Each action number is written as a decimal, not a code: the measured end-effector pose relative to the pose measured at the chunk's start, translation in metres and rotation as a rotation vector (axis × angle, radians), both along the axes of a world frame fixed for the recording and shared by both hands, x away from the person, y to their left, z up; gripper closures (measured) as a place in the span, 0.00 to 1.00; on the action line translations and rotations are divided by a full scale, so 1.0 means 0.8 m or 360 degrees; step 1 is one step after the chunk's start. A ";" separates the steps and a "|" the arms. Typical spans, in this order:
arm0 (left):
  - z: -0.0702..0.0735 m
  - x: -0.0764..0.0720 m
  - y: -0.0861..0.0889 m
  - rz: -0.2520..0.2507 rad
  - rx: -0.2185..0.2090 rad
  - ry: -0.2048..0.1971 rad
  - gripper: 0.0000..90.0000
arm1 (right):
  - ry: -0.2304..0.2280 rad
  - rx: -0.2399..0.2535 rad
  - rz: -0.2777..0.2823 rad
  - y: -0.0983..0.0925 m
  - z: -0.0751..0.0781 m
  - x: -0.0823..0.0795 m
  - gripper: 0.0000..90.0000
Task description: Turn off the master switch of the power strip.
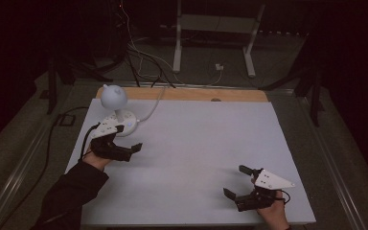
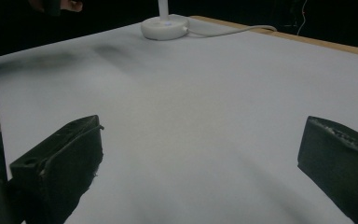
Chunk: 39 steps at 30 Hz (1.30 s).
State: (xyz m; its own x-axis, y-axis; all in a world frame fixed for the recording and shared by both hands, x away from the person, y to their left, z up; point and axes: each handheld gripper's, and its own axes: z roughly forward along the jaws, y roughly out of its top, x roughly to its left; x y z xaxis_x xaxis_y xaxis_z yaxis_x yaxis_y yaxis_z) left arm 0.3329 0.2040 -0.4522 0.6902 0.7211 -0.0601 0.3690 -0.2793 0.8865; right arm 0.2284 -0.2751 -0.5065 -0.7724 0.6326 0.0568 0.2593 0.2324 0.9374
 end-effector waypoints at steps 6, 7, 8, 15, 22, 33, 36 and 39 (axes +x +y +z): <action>-0.003 0.014 0.000 0.0065 0.0002 0.0008 0.00 | 0.0000 0.0002 0.0003 -0.001 0.000 0.001 0.00; -0.003 0.017 0.000 0.0083 0.0005 0.0010 0.00 | -0.0001 0.0001 0.0002 -0.001 0.000 0.001 0.00; -0.004 0.019 0.000 0.0111 0.0000 0.0021 0.00 | 0.0002 0.0007 0.0002 -0.001 0.000 0.000 0.00; -0.006 0.035 -0.002 0.0259 0.0016 -0.0004 0.00 | 0.0007 0.0015 0.0002 -0.002 0.000 0.001 0.00; -0.009 0.049 0.001 0.0376 0.0001 0.0010 0.00 | 0.0008 0.0017 0.0002 -0.002 0.000 0.000 0.00; -0.026 0.068 0.007 0.0445 0.0051 0.0050 0.10 | 0.0013 0.0025 0.0009 -0.002 0.000 0.001 0.00; -0.029 0.072 0.005 0.0454 0.0083 0.0042 0.19 | 0.0016 0.0024 0.0013 -0.002 0.000 0.001 0.00; -0.033 0.076 0.002 0.0480 0.0117 0.0043 0.31 | 0.0014 0.0026 0.0011 -0.002 0.000 0.001 0.00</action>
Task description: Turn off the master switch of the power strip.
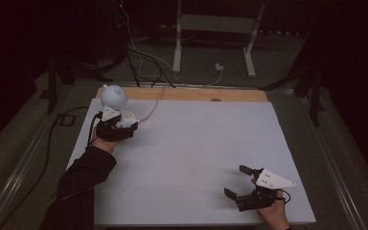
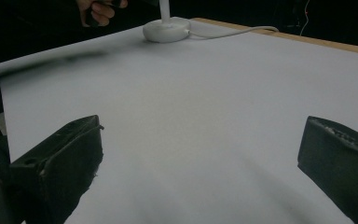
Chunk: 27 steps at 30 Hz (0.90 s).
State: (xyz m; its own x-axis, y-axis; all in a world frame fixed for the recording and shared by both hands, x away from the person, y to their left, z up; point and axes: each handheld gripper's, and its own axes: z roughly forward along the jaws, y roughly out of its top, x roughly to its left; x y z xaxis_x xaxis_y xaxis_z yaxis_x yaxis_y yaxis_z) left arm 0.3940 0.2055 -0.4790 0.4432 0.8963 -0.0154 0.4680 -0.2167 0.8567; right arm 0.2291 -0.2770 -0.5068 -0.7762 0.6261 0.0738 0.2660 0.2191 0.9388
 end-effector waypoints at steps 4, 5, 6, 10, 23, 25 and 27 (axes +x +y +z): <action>-0.003 0.005 -0.003 0.0038 0.0035 -0.0009 0.50 | 0.0003 0.0000 0.0002 0.000 0.000 0.000 0.00; -0.004 0.006 -0.004 0.0049 0.0045 -0.0015 0.54 | 0.0004 0.0003 0.0002 0.000 0.000 0.000 0.00; -0.005 0.008 -0.005 0.0044 0.0048 -0.0013 0.60 | 0.0005 0.0004 0.0004 0.000 0.000 0.000 0.00; -0.008 0.011 -0.007 0.0058 0.0086 -0.0021 0.72 | 0.0009 0.0018 0.0006 -0.001 0.000 0.000 0.00; -0.027 0.023 -0.008 0.0073 0.0180 0.0014 1.00 | 0.0013 0.0031 0.0018 -0.001 0.001 0.000 0.00; -0.031 0.024 -0.010 0.0077 0.0221 -0.0006 1.00 | 0.0014 0.0031 0.0021 -0.001 0.001 -0.001 0.00; -0.034 0.025 -0.011 0.0083 0.0285 -0.0025 1.00 | 0.0015 0.0031 0.0021 -0.001 0.001 -0.001 0.00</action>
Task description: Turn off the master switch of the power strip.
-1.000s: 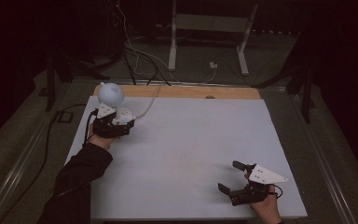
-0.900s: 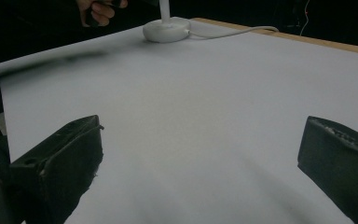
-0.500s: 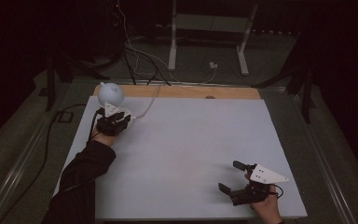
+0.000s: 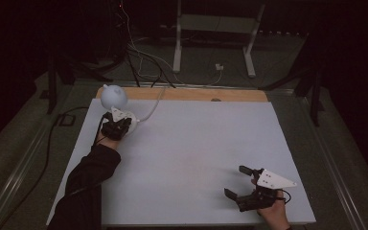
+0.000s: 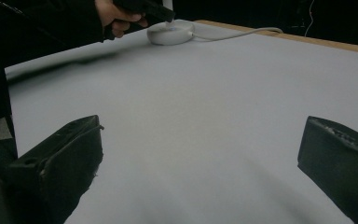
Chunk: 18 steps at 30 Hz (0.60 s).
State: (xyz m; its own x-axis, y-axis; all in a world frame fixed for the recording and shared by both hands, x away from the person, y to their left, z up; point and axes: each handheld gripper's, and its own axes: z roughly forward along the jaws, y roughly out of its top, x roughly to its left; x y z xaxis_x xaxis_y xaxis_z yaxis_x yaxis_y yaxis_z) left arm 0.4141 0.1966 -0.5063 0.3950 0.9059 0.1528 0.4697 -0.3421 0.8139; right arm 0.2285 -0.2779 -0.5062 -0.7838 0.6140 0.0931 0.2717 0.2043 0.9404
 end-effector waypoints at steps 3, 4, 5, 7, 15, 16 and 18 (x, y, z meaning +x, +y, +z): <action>-0.004 0.002 -0.002 0.0007 0.0042 -0.0004 1.00 | 0.0000 -0.0001 -0.0001 0.000 0.000 0.000 0.00; -0.006 0.003 -0.001 -0.0007 0.0032 -0.0002 1.00 | 0.0003 0.0000 0.0000 0.000 0.000 0.000 0.00; -0.007 0.003 -0.002 0.0002 0.0051 -0.0011 1.00 | 0.0000 -0.0002 0.0000 0.000 0.000 0.000 0.00; -0.008 0.004 -0.002 -0.0003 0.0044 -0.0010 1.00 | 0.0000 -0.0003 0.0001 0.000 0.000 0.000 0.00; -0.013 0.007 -0.004 0.0023 0.0114 -0.0027 1.00 | 0.0002 -0.0005 -0.0004 0.000 -0.001 0.000 0.00; -0.014 0.008 -0.004 0.0011 0.0108 -0.0005 1.00 | 0.0002 -0.0007 -0.0005 0.000 -0.001 0.000 0.00; -0.015 0.008 -0.005 0.0012 0.0132 -0.0016 1.00 | 0.0005 -0.0008 -0.0004 0.000 -0.001 0.000 0.00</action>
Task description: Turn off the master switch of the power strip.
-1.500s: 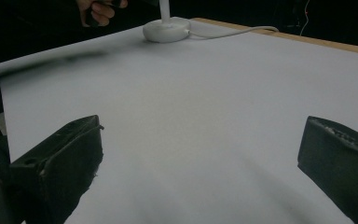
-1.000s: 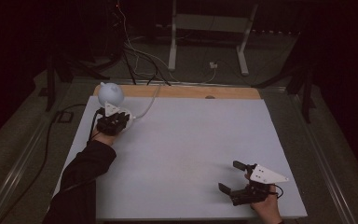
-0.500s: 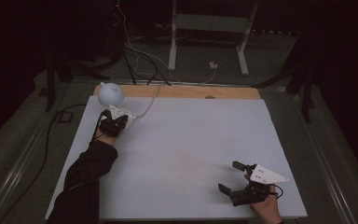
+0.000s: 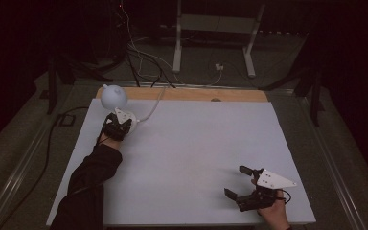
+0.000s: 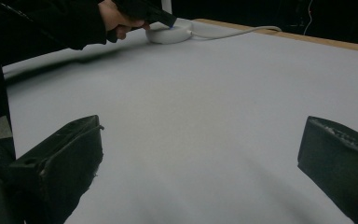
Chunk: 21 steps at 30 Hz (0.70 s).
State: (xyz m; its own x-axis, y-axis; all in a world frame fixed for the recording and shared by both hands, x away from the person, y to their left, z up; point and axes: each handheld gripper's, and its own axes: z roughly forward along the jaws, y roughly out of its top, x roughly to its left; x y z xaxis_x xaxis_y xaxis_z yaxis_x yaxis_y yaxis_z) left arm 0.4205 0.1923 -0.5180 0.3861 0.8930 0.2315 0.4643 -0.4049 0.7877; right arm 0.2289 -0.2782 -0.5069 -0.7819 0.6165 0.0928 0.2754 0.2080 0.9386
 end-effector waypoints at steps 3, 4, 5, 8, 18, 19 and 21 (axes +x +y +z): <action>0.000 0.001 0.001 0.0004 -0.0020 0.0007 1.00 | -0.0001 -0.0002 0.0001 0.000 0.000 0.000 0.00; 0.000 0.001 0.001 0.0010 -0.0035 0.0019 1.00 | 0.0000 -0.0002 0.0000 0.000 0.000 0.000 0.00; 0.000 0.002 0.001 0.0002 -0.0047 0.0035 1.00 | 0.0000 -0.0003 -0.0001 0.000 0.000 0.000 0.00; -0.002 0.002 0.002 0.0016 -0.0002 0.0027 1.00 | -0.0002 -0.0005 0.0002 0.000 0.000 0.000 0.00; 0.002 0.005 -0.001 -0.0014 0.0072 0.0067 1.00 | 0.0004 -0.0008 0.0003 0.002 -0.001 0.000 0.00; 0.003 0.005 -0.002 -0.0018 0.0090 0.0069 1.00 | 0.0004 -0.0012 0.0003 0.002 -0.001 0.000 0.00; 0.005 0.008 -0.002 -0.0052 0.0130 0.0091 1.00 | 0.0001 -0.0012 0.0002 0.002 0.000 0.000 0.00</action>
